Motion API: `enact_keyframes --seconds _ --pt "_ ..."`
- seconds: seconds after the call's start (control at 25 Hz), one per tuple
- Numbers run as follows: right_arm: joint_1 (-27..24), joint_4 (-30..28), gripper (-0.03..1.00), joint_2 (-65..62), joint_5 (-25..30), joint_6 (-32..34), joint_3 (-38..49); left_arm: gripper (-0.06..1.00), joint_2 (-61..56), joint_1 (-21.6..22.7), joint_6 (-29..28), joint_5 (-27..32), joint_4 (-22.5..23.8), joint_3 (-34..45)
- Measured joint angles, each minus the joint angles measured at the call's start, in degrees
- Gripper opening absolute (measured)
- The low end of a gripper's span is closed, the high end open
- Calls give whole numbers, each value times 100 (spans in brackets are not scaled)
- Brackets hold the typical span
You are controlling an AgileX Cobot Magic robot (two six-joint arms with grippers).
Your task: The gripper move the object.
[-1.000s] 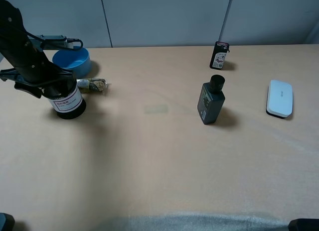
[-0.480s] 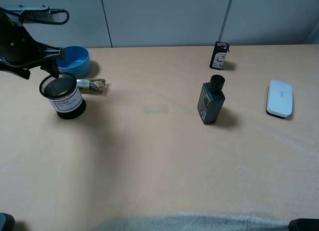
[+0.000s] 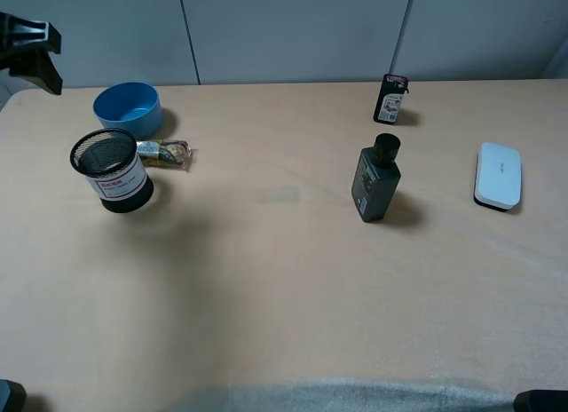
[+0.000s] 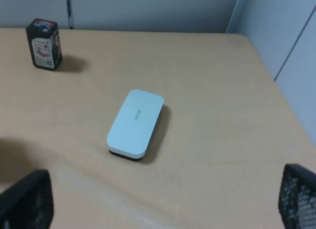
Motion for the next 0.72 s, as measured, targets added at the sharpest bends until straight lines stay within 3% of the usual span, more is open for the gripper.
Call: enact_keyframes --seconds 0.72 --pt "0 0 69 0 0 0 0 73 -4841 0 135 1728 0 548"
